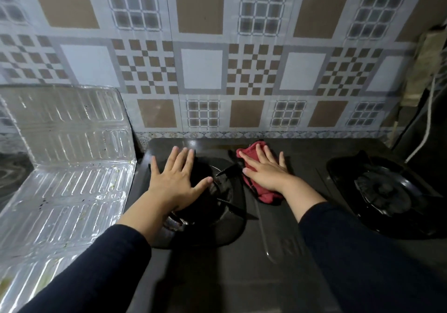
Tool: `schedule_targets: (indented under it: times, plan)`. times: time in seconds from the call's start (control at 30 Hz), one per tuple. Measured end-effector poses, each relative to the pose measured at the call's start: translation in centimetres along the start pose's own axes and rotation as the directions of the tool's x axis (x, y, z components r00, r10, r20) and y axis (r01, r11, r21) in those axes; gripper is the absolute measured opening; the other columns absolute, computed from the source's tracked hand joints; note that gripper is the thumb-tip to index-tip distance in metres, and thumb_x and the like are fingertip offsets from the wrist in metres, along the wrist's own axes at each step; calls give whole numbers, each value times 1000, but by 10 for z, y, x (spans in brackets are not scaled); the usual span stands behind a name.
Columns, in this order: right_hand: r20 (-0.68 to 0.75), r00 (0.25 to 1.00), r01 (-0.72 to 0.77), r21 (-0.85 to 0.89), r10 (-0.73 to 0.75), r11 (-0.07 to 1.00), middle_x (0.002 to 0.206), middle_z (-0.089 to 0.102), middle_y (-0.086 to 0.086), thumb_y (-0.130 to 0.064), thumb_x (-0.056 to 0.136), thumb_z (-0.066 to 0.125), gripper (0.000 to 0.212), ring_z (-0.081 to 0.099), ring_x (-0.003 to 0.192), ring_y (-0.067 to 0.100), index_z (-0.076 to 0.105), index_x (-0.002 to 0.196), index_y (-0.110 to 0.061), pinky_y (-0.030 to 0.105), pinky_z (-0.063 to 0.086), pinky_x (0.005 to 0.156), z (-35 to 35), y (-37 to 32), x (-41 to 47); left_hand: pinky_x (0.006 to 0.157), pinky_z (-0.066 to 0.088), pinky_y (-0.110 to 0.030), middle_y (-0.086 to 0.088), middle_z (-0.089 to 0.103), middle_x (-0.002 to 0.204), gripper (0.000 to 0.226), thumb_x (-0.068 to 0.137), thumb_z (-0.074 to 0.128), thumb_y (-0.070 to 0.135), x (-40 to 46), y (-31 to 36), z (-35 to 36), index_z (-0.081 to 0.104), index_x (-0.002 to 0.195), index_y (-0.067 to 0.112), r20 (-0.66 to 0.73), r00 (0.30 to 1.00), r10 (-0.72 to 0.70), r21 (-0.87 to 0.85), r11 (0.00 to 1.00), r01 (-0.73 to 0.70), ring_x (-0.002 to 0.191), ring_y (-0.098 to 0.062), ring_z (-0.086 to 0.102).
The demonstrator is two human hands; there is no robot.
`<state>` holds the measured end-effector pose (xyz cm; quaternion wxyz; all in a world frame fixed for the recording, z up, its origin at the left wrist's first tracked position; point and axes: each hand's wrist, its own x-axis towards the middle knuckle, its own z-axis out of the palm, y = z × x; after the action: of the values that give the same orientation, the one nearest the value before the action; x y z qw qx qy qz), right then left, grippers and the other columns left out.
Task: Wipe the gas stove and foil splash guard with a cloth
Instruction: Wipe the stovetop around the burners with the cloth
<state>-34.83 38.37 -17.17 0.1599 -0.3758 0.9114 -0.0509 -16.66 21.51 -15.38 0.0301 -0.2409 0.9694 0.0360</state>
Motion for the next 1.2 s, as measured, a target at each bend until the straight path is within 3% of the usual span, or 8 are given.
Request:
schedule_targets:
  times: [0.17,0.27,0.53,0.73,0.87,1.03,1.2]
  plan:
    - [141,988,50,44,-56,998,156,-27,-2,-53,96,33,55,-34,139,20,2,141,-56,58,-25,107,-21,-9,44,113,-16,-58,4,-17,160,113,59,-7,88,-5,-25,8,-13,149,21,-31,994,-104,-28,994,103,143,-10,-26]
    - [212,970,116,17,-117,993,155,-28,-2,-53,96,35,56,-34,139,22,2,140,-57,61,-23,105,-29,-15,62,112,-16,-58,5,-20,159,114,55,-16,86,-7,-30,13,-16,149,21,-58,991,-118,-60,992,115,136,-6,-33]
    - [296,924,260,-26,-241,965,156,-27,-4,-54,94,38,55,-32,140,24,5,138,-61,64,-22,106,-40,-43,100,112,-17,-60,6,-25,157,101,71,1,80,-8,-26,16,-18,148,18,-84,985,-152,-140,980,139,140,-10,-33]
    - [374,865,389,-79,-335,918,157,-23,-1,-56,92,39,57,-29,141,27,5,138,-61,65,-19,107,-36,-106,130,110,-20,-62,7,-32,151,105,65,-14,81,-6,-24,19,-20,148,17,-132,975,-177,-128,979,161,141,-10,-32]
    - [444,815,448,-74,-373,891,158,-21,4,-54,93,42,63,-26,142,31,4,143,-53,60,-12,112,-39,-155,143,110,-19,-64,4,-26,156,100,70,-9,79,-7,-22,19,-19,148,16,-153,967,-204,-134,974,184,141,-9,-31]
    - [411,817,467,-62,-404,882,158,-21,1,-50,96,35,55,-25,143,27,5,142,-56,61,-15,111,-26,-191,144,112,-18,-61,3,-24,158,91,78,-7,73,-7,-24,19,-18,148,16,-176,959,-221,-169,967,192,141,-7,-29]
    - [348,849,456,-101,-398,884,159,-19,-1,-57,95,30,55,-21,145,25,3,142,-55,60,-12,113,-23,-170,140,113,-14,-63,3,-20,160,90,76,-8,68,-7,-25,20,-15,149,16,-167,961,-219,-135,971,197,140,-6,-29]
